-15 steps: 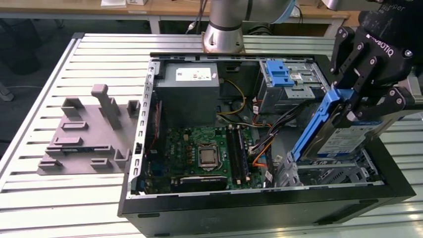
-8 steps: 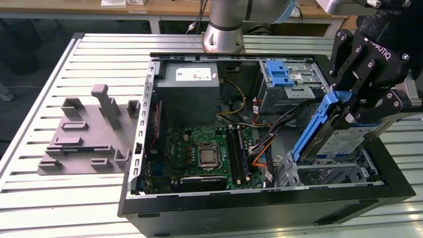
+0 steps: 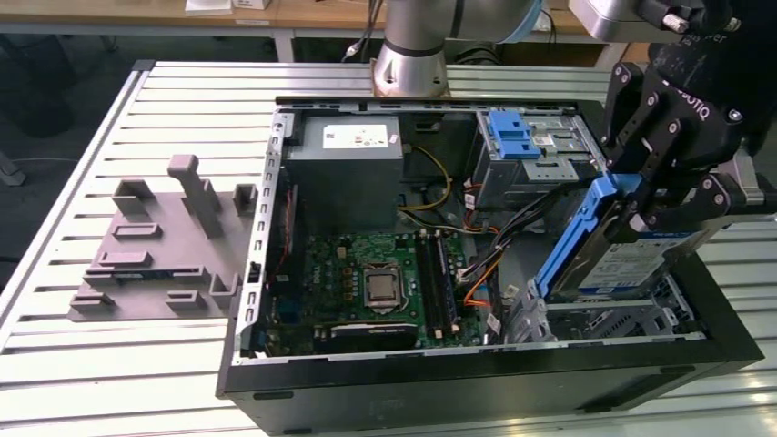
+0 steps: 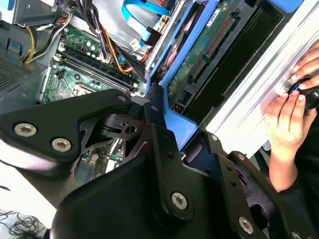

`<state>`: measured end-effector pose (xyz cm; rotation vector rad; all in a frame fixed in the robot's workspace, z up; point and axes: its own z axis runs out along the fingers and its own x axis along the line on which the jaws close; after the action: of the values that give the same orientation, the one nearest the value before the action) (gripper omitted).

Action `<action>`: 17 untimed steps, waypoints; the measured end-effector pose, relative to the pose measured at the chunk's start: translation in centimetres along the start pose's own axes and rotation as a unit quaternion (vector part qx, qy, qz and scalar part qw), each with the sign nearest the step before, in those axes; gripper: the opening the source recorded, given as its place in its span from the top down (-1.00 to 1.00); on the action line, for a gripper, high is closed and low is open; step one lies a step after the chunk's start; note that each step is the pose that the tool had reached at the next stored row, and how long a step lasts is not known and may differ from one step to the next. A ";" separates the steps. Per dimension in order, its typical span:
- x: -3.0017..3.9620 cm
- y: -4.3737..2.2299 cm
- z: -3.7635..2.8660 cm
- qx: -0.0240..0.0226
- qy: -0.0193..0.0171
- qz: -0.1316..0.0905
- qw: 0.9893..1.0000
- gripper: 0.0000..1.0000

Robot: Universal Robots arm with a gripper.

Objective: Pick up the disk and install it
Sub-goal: 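Insert the disk into the insertion slot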

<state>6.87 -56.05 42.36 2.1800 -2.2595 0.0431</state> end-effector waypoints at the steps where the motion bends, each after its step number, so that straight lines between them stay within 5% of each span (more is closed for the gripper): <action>1: 0.00 0.00 0.07 0.000 0.000 0.000 1.000 0.27; 10: -0.01 0.01 0.52 0.000 0.000 0.000 1.000 0.27; 17: 0.01 0.00 -0.11 -0.005 0.000 0.000 1.000 0.27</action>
<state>6.87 -56.06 42.47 2.1753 -2.2546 0.0314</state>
